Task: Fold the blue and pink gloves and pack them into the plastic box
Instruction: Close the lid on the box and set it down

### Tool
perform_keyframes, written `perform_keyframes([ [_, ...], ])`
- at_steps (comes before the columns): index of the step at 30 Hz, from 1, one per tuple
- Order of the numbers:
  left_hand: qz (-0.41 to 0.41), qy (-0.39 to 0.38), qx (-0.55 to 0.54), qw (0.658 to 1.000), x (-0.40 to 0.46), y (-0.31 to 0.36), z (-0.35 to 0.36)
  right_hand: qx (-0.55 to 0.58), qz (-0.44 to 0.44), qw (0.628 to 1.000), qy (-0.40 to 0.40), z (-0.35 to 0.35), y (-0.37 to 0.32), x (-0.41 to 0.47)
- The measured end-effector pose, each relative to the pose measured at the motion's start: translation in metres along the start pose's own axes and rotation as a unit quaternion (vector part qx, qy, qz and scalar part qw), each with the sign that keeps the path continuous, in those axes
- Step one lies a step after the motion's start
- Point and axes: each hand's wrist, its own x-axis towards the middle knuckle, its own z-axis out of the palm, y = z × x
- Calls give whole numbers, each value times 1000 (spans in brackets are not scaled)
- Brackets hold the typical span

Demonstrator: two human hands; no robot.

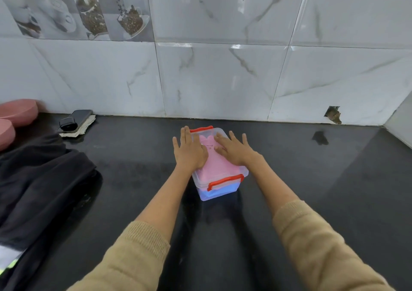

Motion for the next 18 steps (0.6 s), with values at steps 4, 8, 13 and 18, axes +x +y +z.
perform_keyframes([
  [4, 10, 13, 9, 1000, 3, -1, -11, -51, 2, 998, -32, -12, 12, 13],
  [8, 7, 47, -4, 999, -4, 3, -21, -87, -3, 996, 17, -23, 7, 21],
  [13, -64, 42, 22, 997, -27, 10, -23, 204, 21, 948, 243, -20, 14, 6],
  [18, -158, 74, -143, 974, -43, -4, -20, 577, 119, 744, 315, 12, 31, -28],
])
